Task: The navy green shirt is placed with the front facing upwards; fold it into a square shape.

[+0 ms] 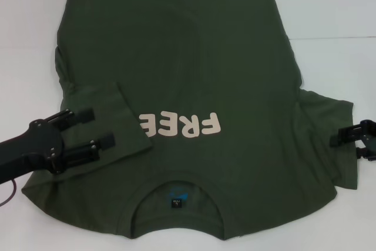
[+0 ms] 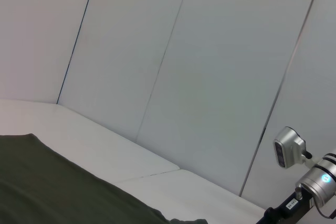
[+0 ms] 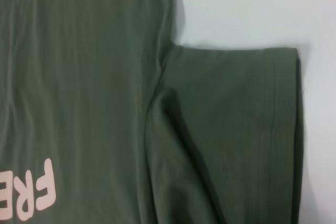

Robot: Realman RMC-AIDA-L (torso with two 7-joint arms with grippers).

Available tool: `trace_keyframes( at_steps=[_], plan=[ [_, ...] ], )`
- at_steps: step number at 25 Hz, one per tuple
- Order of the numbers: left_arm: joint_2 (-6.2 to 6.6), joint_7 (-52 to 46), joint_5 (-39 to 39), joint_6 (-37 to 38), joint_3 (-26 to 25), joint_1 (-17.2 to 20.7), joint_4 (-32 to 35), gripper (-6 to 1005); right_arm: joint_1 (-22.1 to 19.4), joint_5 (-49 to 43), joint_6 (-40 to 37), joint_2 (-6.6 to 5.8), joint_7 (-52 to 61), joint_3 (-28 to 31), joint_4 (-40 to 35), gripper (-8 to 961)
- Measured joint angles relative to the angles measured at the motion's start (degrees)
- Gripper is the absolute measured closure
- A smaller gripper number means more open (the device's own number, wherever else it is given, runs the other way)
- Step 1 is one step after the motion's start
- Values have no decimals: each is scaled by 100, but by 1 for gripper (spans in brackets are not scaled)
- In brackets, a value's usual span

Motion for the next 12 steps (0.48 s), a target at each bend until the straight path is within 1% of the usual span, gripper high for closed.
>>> trace_keyframes(
  at_steps=[12],
  plan=[
    [0, 4, 0, -1, 0, -19, -2, 94, -1, 63, 1, -7, -5, 148, 10, 329]
  ],
)
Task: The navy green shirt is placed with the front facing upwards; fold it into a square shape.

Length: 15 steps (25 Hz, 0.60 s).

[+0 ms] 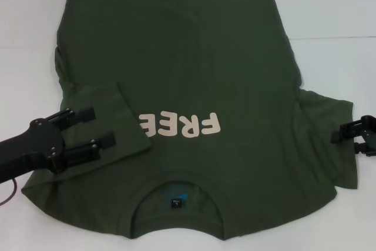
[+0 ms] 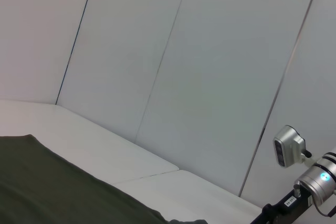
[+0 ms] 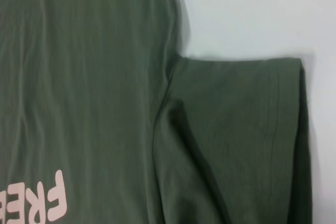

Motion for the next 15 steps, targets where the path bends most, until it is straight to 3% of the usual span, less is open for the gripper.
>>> trace_keyframes(
  at_steps=[2, 8, 15],
  plan=[
    [0, 0, 0, 0, 0, -5, 0, 94, -2, 4, -1, -1, 0, 0, 0, 335],
    [0, 0, 0, -13, 0, -10, 0, 94, -12, -13, -7, -15, -9, -50, 4, 561],
    [7, 7, 0, -37, 0, -20, -1, 94, -5, -25, -45, -28, -61, -68, 7, 713]
  ],
)
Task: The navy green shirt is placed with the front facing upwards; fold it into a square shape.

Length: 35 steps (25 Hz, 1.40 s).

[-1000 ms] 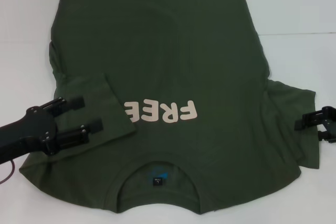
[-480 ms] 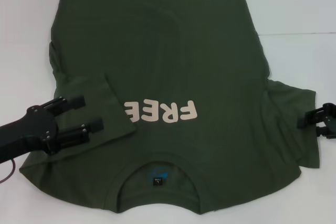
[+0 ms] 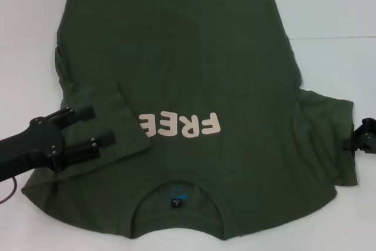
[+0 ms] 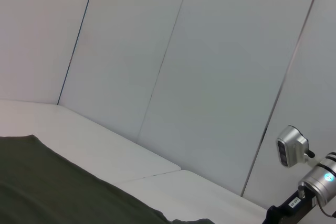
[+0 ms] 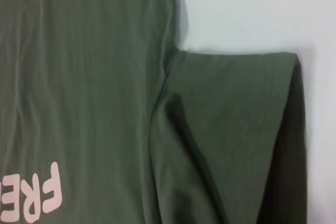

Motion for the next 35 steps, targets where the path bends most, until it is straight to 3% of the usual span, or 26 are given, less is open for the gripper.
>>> trace_keyframes(
  at_steps=[4, 6, 17, 29, 35],
  plan=[
    [2, 3, 0, 0, 0, -5, -5, 94, 5, -3, -3, 0, -1, -3, 0, 800],
    [2, 3, 0, 0, 0, -5, -6, 94, 5, -4, -6, 0, -1, -4, 0, 955],
    [-3, -5, -45, 13, 2, -5, -7, 94, -53, 34, -148, -37, -201, 123, -72, 944],
    [0, -46, -140, 7, 0, -5, -11, 94, -380, 210, -198, -212, -638, 1054, -149, 933],
    [2, -67, -150, 3, 0, -5, -17, 94, -550, 642, -192, -308, -752, 1175, -191, 927]
  ],
)
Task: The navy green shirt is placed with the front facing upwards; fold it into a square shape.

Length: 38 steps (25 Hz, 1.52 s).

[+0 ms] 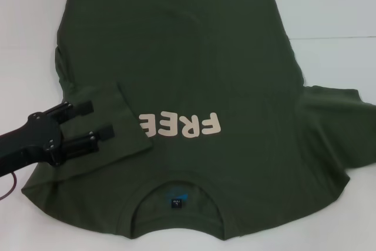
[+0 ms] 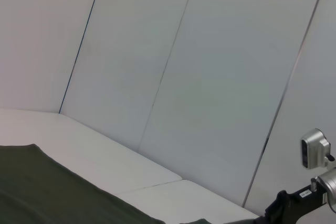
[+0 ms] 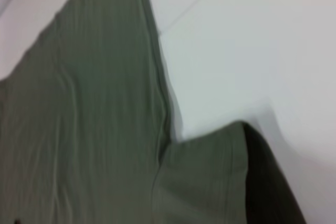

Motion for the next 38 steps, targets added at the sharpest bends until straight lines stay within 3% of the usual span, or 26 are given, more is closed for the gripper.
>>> trace_keyframes(
  at_steps=[7, 20, 25, 28, 38],
  plan=[
    [0, -102, -13, 8, 0, 0, 1, 94, -31, 373, 50, -41, -108, 16, -104, 920],
    [9, -150, -18, -22, -1, -6, 1, 94, 571, 450, -77, 6, -169, -234, -57, 908],
    [4, -152, -17, -31, -3, -7, 1, 94, 943, 453, -211, 116, -120, -490, -46, 903],
    [-3, -152, -17, -31, -2, 2, 1, 94, 1236, 453, -223, 245, -101, -780, -32, 900],
    [-9, -151, -12, -12, 0, 40, 1, 94, 1747, 430, -107, 511, 15, -1445, -22, 890]
  ],
)
